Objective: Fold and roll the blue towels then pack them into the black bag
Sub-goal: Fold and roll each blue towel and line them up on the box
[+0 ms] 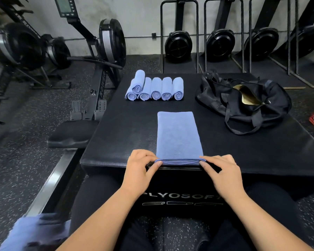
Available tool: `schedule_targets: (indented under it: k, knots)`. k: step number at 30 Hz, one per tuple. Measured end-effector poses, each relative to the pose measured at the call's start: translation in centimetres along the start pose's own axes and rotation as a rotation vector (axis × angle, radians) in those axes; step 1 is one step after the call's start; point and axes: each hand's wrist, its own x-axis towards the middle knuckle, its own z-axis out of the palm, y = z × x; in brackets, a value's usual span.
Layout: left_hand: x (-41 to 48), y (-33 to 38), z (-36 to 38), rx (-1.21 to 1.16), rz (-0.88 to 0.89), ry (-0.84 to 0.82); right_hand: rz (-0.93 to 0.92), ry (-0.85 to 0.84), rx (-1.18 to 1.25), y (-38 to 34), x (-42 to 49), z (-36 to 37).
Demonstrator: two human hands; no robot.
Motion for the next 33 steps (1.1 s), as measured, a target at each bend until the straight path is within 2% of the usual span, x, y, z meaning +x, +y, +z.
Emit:
schedule_targets:
  k: [4, 8, 13, 18, 23, 27, 33]
  knots:
    - [0.5, 0.1, 0.5, -0.029, -0.131, 0.069, 0.124, -0.008, 0.075, -0.7, 0.4, 0.1]
    - [0.6, 0.7, 0.5, -0.018, -0.160, 0.088, 0.104, -0.020, 0.008, -0.9, 0.8, 0.2]
    - [0.9, 0.6, 0.5, 0.100, 0.107, 0.062, -0.001, -0.040, -0.171, -0.6, 1.3, 0.1]
    - [0.8, -0.3, 0.7, 0.248, 0.184, 0.075, -0.230, -0.019, -0.407, 0.2, 1.2, -0.3]
    - [0.8, -0.9, -0.1, 0.280, 0.243, 0.031, -0.396, -0.016, -0.479, 1.5, 1.2, -1.0]
    - [0.4, -1.5, -0.4, 0.278, 0.227, -0.015, -0.354, -0.083, -0.495, 1.8, 1.0, -1.1]
    - [0.4, -1.2, -0.1, 0.237, 0.103, -0.023, -0.160, -0.112, -0.357, 1.6, 1.3, -0.9]
